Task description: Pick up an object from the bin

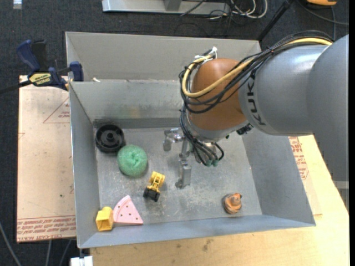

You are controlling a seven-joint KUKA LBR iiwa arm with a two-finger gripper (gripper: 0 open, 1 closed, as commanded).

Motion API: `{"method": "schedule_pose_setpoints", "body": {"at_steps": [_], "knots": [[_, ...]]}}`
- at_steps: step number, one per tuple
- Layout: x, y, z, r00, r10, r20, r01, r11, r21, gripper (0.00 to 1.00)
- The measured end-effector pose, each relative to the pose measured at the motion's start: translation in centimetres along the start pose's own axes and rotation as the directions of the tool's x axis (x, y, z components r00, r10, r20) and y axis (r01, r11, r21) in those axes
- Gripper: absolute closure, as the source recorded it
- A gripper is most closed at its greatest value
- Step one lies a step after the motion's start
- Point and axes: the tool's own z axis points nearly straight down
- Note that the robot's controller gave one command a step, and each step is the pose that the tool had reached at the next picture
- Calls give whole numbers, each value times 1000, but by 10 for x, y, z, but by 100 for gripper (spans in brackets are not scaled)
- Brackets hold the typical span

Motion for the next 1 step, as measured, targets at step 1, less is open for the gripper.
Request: {"method": "schedule_pose_setpoints", "body": {"at_steps": [1], "knots": [[3,28,35,992,129,-5,-129,992,1,0]]}}
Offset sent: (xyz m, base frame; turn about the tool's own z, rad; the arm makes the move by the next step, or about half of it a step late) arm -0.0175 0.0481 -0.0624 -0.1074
